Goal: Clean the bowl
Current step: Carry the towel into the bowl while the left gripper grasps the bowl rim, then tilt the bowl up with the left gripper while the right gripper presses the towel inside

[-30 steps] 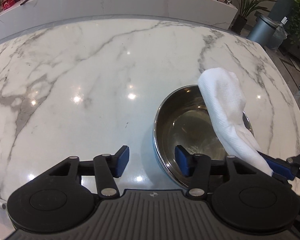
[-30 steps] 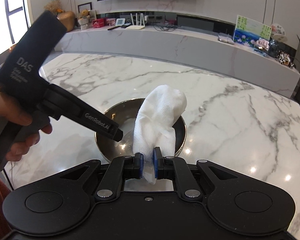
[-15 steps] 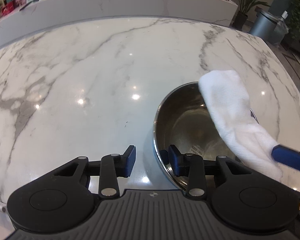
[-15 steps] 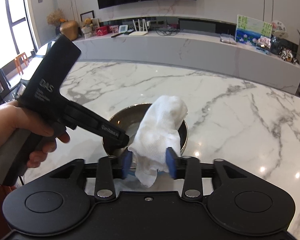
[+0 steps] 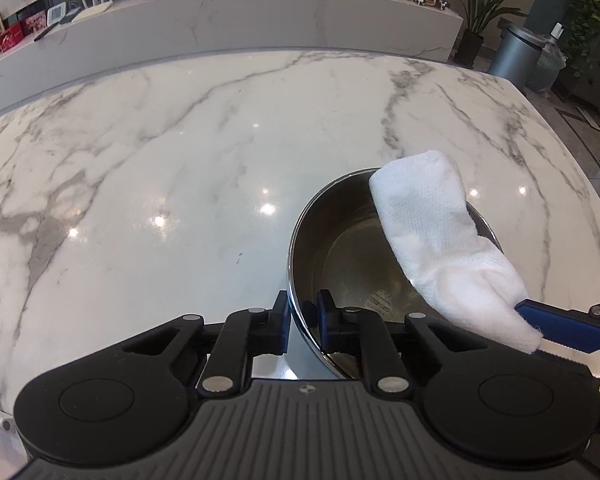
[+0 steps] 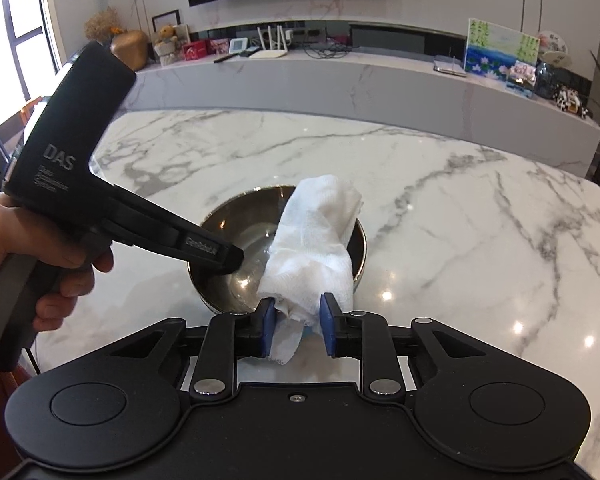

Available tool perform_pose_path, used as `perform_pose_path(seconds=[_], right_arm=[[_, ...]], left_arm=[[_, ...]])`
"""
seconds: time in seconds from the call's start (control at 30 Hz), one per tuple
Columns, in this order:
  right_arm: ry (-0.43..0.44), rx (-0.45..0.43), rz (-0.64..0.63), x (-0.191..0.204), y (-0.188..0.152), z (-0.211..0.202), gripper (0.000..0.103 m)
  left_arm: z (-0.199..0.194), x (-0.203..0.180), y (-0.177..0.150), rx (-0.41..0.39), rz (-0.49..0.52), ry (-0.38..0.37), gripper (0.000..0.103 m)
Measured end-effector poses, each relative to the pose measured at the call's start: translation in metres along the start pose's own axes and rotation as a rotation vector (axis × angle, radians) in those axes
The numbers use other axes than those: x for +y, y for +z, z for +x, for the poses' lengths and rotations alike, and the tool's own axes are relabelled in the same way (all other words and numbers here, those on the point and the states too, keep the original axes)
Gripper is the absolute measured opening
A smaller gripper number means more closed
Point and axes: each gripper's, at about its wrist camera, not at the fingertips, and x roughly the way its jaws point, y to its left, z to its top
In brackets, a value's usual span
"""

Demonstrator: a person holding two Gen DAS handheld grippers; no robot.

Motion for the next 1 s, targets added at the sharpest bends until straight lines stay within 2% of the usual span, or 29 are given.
perform_pose_path(seconds=[0.27,0.43,0.57,0.63,0.77,0.93,1.0], right_arm=[[-0.001,0.079,-0.002,-0.009,-0.004,0.003,0.019],[-0.005,0.106,-0.021,-0.009,-0.007,0.007,0.019],[0.002,0.113,-0.023,-0.009,-0.007,0.009,0.023],[0.009,0.114,-0.025,-0.008,-0.006,0.007,0.026],[0.013,0.084,-0.041,-0.004,-0.004,-0.001,0.046],[0.047,0.01,-0.037,-0.001,0.003,-0.007,0.045],[0.023,0.014,-0.04,0.0,0.002,-0.003,0.044]], left_arm=[[-0.005,-0.004,-0.004,-0.035,-0.003,-0.06,0.016],[-0.009,-0.015,-0.005,-0.059,0.059,-0.03,0.016],[-0.012,-0.024,-0.009,-0.074,0.109,0.0,0.016],[-0.012,-0.026,-0.01,-0.077,0.115,0.001,0.015],[-0.013,-0.027,-0.011,-0.084,0.122,0.004,0.015],[-0.014,-0.031,-0.012,-0.089,0.139,0.016,0.015],[-0.014,-0.031,-0.013,-0.087,0.14,0.02,0.015]])
